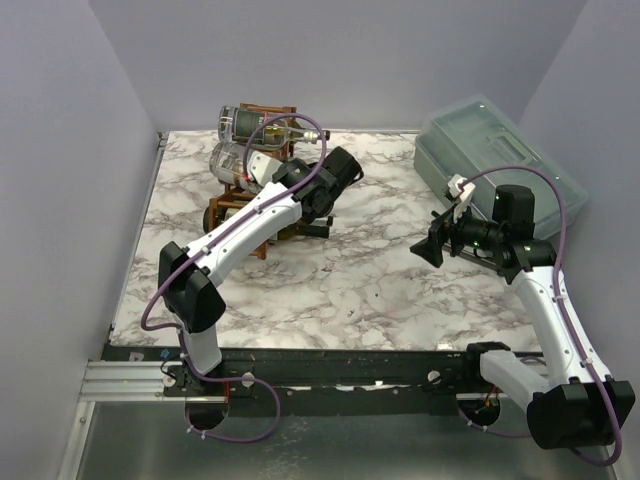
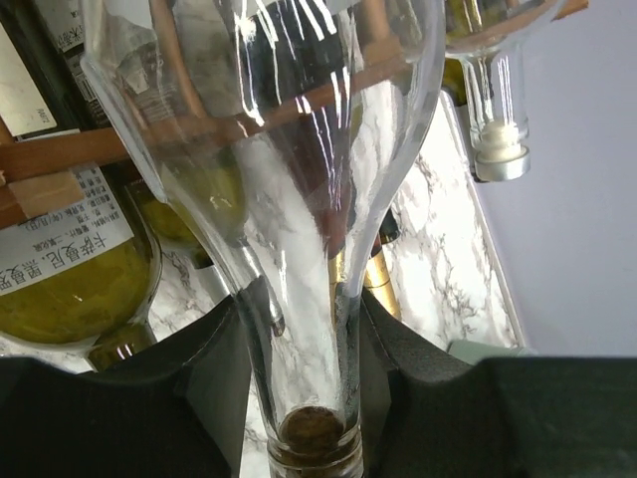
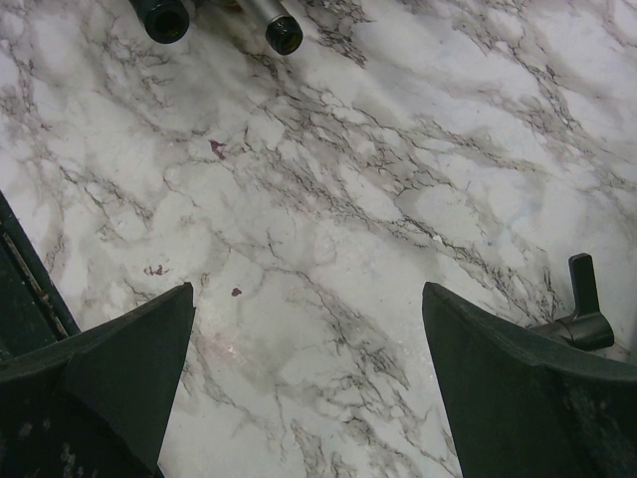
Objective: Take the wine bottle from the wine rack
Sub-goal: Pick up the wine bottle from the wine rack.
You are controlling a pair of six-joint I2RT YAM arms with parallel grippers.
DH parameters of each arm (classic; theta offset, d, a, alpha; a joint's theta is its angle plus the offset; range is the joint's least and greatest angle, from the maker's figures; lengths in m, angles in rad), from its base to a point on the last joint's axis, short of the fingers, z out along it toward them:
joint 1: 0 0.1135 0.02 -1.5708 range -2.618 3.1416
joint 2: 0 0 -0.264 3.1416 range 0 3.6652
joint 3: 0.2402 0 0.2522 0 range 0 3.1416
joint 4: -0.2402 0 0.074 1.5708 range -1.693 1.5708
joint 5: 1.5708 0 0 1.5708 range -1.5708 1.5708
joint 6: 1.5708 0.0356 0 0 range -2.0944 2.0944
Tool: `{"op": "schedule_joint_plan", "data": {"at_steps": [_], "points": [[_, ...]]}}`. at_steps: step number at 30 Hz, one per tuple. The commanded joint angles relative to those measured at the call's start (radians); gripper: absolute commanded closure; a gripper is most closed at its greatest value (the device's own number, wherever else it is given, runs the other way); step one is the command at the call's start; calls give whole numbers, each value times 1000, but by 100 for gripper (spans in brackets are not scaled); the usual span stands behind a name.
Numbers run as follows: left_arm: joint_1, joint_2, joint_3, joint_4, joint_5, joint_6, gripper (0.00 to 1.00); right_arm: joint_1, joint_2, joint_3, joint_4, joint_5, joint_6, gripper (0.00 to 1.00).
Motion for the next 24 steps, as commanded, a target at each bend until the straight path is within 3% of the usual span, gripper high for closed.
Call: {"op": "schedule_joint_plan", "data": {"at_steps": [1,18,24], "points": [[-29,-60,34,27,-205,90,100,4,-12,-12,13,16,-13,0],[-97,-71,76,-70,-357,120,100,8,-15,-15,18,19,-12,0],[-103,-51,79,-178,-345,9,100,9,-15,-15,18,22,-11,0]]}}
